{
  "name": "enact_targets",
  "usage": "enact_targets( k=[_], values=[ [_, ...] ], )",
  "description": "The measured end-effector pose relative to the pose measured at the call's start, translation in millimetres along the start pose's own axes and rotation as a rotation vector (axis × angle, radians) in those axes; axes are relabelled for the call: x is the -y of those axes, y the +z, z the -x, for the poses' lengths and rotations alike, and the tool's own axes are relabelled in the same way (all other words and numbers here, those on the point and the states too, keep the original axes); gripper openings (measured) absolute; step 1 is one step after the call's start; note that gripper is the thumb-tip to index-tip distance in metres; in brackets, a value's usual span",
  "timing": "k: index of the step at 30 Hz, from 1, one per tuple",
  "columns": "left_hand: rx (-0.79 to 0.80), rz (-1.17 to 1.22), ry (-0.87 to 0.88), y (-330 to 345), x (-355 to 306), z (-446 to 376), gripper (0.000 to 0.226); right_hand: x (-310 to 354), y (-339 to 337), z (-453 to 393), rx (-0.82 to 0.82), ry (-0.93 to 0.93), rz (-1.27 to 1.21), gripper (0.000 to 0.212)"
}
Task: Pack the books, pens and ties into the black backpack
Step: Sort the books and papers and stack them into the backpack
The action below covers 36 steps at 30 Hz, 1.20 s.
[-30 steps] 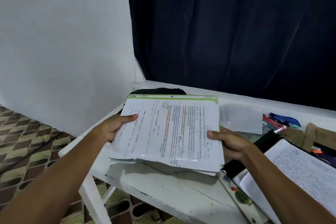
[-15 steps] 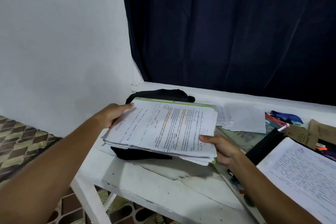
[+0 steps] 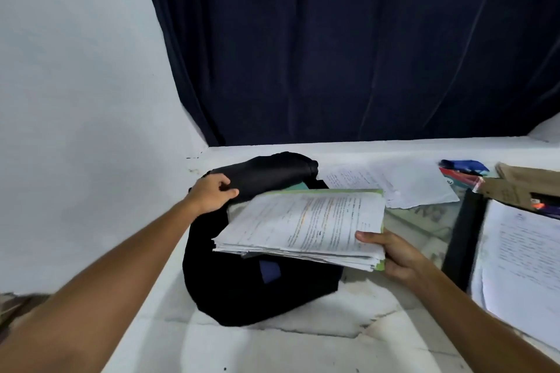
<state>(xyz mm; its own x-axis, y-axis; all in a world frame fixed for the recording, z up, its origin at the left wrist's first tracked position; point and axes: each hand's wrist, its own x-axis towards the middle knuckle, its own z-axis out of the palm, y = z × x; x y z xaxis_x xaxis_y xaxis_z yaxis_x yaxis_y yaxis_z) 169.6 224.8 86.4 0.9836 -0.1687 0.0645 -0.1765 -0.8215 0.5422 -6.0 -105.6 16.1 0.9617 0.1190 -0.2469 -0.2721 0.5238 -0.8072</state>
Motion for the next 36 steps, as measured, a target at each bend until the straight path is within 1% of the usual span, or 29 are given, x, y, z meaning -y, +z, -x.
enact_targets(
  k=[2, 3, 4, 6, 7, 10, 12, 13, 15, 17, 20, 22, 26, 27, 28, 30, 32, 34, 36],
  values=[
    [0.035, -0.092, 0.057, 6, 11, -23, 0.056, -5, 4, -2, -0.042, -0.014, -0.034, 0.07],
    [0.054, -0.141, 0.081, 9, 16, -34, 0.063, -7, 7, -3, -0.063, -0.015, -0.049, 0.064],
    [0.071, -0.188, 0.099, 14, 20, -45, 0.071, -9, 9, -4, -0.075, -0.015, -0.067, 0.069],
    [0.094, -0.268, 0.107, 23, 25, -61, 0.082, -14, 15, -6, -0.073, -0.014, -0.083, 0.095],
    [0.088, -0.294, 0.108, 28, 28, -68, 0.084, -17, 19, -6, -0.071, -0.019, -0.088, 0.101],
    [-0.029, -0.315, 0.177, 31, 31, -83, 0.073, -23, 33, -9, -0.113, -0.048, -0.129, 0.104],
    [-0.055, -0.252, 0.239, 28, 32, -94, 0.064, -25, 44, -13, -0.154, -0.071, -0.159, 0.103],
    [-0.047, -0.205, 0.263, 24, 30, -97, 0.061, -26, 51, -15, -0.166, -0.083, -0.179, 0.098],
    [-0.012, -0.125, 0.301, 12, 24, -104, 0.058, -27, 68, -20, -0.202, -0.103, -0.242, 0.074],
    [0.018, -0.088, 0.359, -2, 19, -110, 0.049, -30, 84, -28, -0.259, -0.115, -0.312, 0.052],
    [0.037, -0.039, 0.395, -20, 9, -114, 0.034, -36, 107, -44, -0.312, -0.167, -0.356, 0.038],
    [0.039, -0.023, 0.407, -31, 1, -115, 0.033, -40, 123, -55, -0.373, -0.175, -0.357, 0.032],
    [0.067, -0.005, 0.399, -45, -11, -119, 0.044, -48, 153, -80, -0.472, -0.125, -0.39, 0.033],
    [0.078, 0.009, 0.391, -48, -14, -119, 0.046, -50, 158, -87, -0.499, -0.103, -0.41, 0.036],
    [0.087, 0.02, 0.382, -50, -15, -120, 0.049, -53, 163, -94, -0.524, -0.084, -0.43, 0.044],
    [0.104, 0.03, 0.382, -52, -17, -119, 0.054, -61, 169, -111, -0.567, -0.05, -0.448, 0.068],
    [0.118, 0.046, 0.383, -54, -18, -118, 0.056, -68, 176, -124, -0.605, -0.029, -0.445, 0.081],
    [0.141, 0.053, 0.38, -54, -19, -117, 0.055, -73, 182, -135, -0.641, -0.019, -0.468, 0.081],
    [0.169, 0.048, 0.372, -52, -17, -118, 0.052, -77, 187, -140, -0.653, -0.007, -0.469, 0.075]
  ],
)
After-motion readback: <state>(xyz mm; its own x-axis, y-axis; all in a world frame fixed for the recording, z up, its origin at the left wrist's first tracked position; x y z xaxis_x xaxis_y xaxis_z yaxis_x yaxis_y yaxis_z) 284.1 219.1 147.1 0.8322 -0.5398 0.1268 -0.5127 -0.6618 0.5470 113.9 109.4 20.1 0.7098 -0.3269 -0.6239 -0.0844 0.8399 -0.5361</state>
